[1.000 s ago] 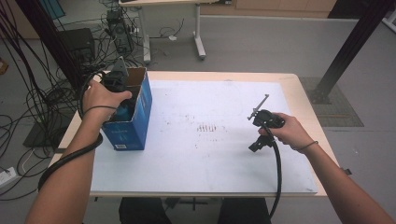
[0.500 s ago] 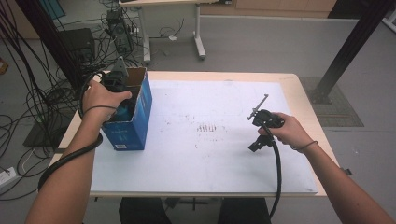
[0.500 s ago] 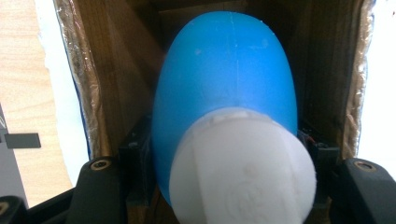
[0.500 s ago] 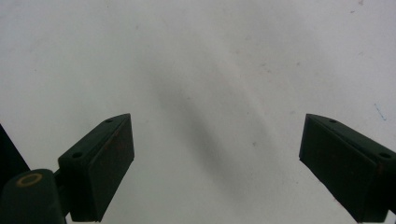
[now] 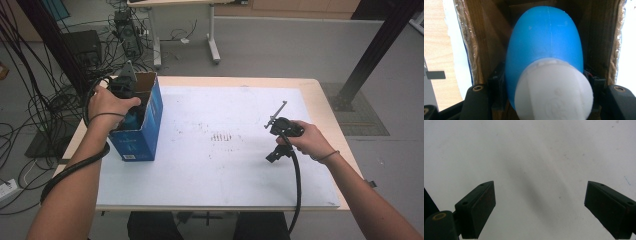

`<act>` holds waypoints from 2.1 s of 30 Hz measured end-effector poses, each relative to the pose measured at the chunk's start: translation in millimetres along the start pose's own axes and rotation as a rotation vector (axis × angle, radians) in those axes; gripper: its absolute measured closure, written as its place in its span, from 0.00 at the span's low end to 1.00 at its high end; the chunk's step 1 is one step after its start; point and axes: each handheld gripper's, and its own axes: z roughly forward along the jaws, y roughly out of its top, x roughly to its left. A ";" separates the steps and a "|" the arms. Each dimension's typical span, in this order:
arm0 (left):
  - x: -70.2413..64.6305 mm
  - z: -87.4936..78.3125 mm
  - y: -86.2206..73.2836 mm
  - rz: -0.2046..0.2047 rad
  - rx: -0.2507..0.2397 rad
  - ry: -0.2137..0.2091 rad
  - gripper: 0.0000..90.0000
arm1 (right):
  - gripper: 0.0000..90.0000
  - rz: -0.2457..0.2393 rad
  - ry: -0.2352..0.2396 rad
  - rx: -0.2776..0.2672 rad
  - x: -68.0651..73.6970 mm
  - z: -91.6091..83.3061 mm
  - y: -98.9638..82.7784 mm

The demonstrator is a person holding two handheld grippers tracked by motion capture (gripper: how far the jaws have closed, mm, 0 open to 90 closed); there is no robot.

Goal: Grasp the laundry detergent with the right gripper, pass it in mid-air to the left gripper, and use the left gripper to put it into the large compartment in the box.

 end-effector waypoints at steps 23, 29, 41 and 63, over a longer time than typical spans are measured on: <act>0.3 -0.3 -0.4 0.000 0.005 -0.002 0.41 | 0.11 -0.002 -0.005 -0.004 -0.9 -1.5 -1.0; 0.3 -0.3 -0.2 -0.004 0.009 -0.003 0.41 | 0.11 -0.002 -0.005 -0.002 -0.8 -0.8 -0.5; 1.4 -3.0 -0.3 -0.003 -0.006 -0.012 0.37 | 0.11 -0.003 -0.001 -0.002 -1.2 0.7 0.5; -0.5 -32.4 -2.5 -0.010 -0.032 -0.014 0.32 | 0.11 -0.009 0.003 -0.006 -0.5 0.8 1.3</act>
